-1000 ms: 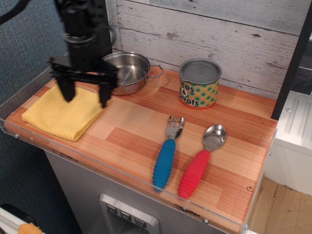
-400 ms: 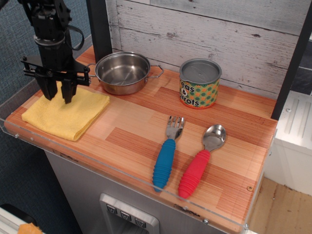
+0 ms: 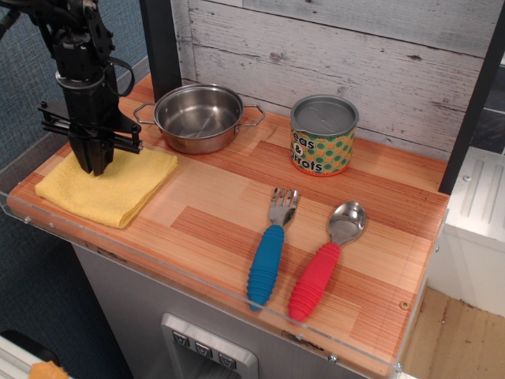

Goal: Move the yellow cloth to the left side of the blue utensil.

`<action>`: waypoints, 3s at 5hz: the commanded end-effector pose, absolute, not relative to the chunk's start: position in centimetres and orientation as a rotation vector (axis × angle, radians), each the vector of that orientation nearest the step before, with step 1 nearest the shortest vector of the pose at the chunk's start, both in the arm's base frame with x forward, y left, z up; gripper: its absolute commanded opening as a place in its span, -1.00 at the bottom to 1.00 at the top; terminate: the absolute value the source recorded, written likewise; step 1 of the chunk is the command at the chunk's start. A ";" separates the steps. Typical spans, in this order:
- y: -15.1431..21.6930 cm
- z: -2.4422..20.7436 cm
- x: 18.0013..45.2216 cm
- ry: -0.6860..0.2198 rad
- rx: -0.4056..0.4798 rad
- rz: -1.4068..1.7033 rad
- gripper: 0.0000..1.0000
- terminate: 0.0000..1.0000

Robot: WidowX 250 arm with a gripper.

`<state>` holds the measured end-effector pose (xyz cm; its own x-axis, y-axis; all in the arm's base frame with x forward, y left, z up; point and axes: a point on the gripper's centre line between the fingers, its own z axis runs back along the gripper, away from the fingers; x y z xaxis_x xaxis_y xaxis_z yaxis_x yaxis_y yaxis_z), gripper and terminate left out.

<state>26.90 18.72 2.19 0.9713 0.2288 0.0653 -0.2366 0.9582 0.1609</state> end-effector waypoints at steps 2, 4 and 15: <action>17.6 2.6 27.4 -0.075 0.150 0.204 -1.00 -1.00; 16.2 1.8 27.1 -0.061 0.135 0.235 -1.00 -1.00; 5.7 2.1 28.0 -0.075 0.148 0.239 -1.00 -1.00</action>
<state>27.75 5.77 0.93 0.9709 0.2336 0.0535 -0.2389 0.9610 0.1390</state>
